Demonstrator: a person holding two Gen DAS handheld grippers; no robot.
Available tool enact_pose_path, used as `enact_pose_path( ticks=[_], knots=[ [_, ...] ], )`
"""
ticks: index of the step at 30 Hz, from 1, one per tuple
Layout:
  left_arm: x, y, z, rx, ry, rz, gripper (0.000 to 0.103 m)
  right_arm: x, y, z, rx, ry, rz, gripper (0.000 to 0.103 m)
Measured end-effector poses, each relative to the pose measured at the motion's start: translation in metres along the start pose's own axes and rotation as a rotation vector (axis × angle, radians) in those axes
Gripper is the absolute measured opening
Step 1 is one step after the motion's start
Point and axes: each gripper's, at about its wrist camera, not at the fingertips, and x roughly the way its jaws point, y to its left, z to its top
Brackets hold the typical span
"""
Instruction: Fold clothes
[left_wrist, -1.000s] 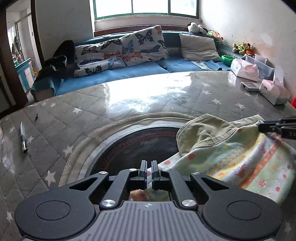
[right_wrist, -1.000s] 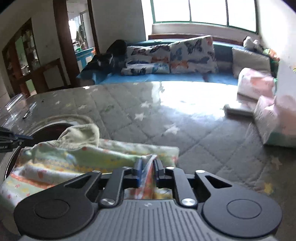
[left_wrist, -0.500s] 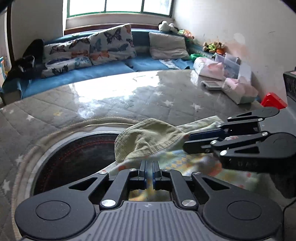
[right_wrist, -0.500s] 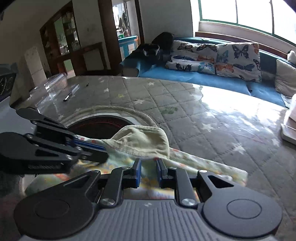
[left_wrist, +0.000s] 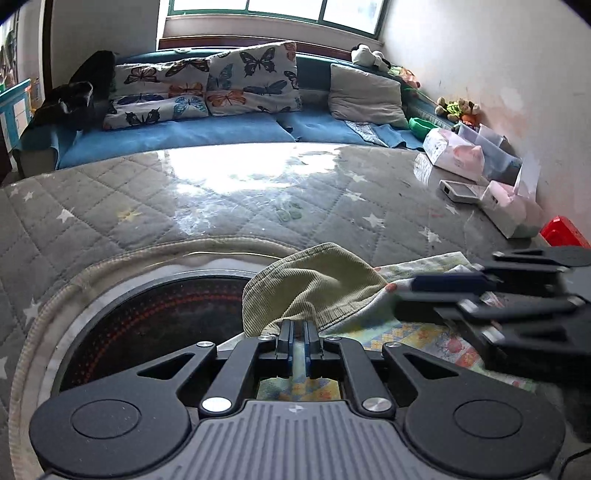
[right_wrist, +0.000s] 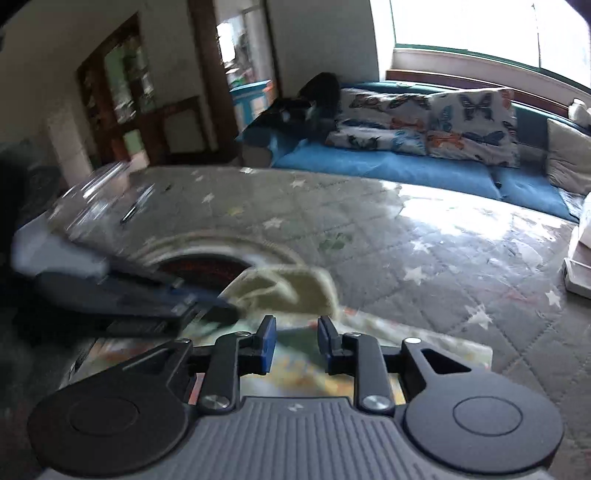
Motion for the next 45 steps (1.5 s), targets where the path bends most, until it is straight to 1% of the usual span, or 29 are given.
enact_pose_path(
  ticks=[3, 7, 11, 13, 17, 19, 20, 23, 27, 32, 33, 38, 40, 42, 45],
  knots=[
    [0.001, -0.002, -0.001, 0.006, 0.001, 0.009, 0.007, -0.013, 0.013, -0.012, -0.074, 0.04, 0.02, 0.025],
    [0.001, -0.003, -0.002, 0.012, -0.006, 0.014, 0.007, -0.028, 0.029, -0.035, -0.129, 0.073, 0.028, 0.025],
    [0.001, -0.005, -0.003, 0.018, -0.011, 0.024, 0.007, -0.043, 0.039, -0.056, -0.195, 0.082, -0.011, 0.026],
    [-0.005, -0.006, -0.005, 0.013, -0.023, 0.025, 0.007, -0.05, 0.041, -0.064, -0.207, 0.085, -0.024, 0.026],
    [-0.019, -0.008, -0.008, 0.004, -0.047, 0.027, 0.007, -0.061, 0.04, -0.063, -0.179, 0.077, -0.02, 0.026],
    [-0.027, -0.009, -0.011, 0.0, -0.061, 0.026, 0.007, -0.067, 0.037, -0.057, -0.157, 0.046, -0.021, 0.026],
    [-0.036, -0.009, -0.014, 0.002, -0.077, 0.014, 0.007, -0.069, 0.035, -0.054, -0.147, 0.03, -0.022, 0.027],
    [-0.061, -0.022, -0.031, 0.026, -0.104, -0.03, 0.007, -0.067, 0.027, -0.049, -0.112, 0.005, -0.038, 0.031],
    [-0.078, -0.044, -0.06, 0.057, -0.104, -0.082, 0.007, -0.059, 0.017, -0.056, -0.067, 0.013, -0.052, 0.031],
    [-0.075, -0.055, -0.092, 0.094, -0.081, -0.082, 0.007, -0.058, 0.009, -0.069, -0.044, 0.038, -0.068, 0.032],
    [-0.071, -0.055, -0.097, 0.09, -0.062, -0.075, 0.007, -0.058, 0.008, -0.071, -0.04, 0.042, -0.069, 0.033],
    [-0.08, -0.047, -0.096, 0.06, -0.077, -0.092, 0.007, -0.065, 0.011, -0.069, -0.06, 0.042, -0.077, 0.033],
    [-0.087, -0.041, -0.095, 0.044, -0.096, -0.073, 0.007, -0.067, 0.014, -0.064, -0.076, 0.026, -0.066, 0.033],
    [-0.091, -0.029, -0.097, -0.008, -0.097, -0.06, 0.007, -0.066, 0.017, -0.061, -0.078, 0.014, -0.051, 0.033],
    [-0.092, -0.016, -0.106, -0.054, -0.081, -0.022, 0.007, -0.054, 0.018, -0.063, -0.069, 0.036, -0.033, 0.033]
  ],
)
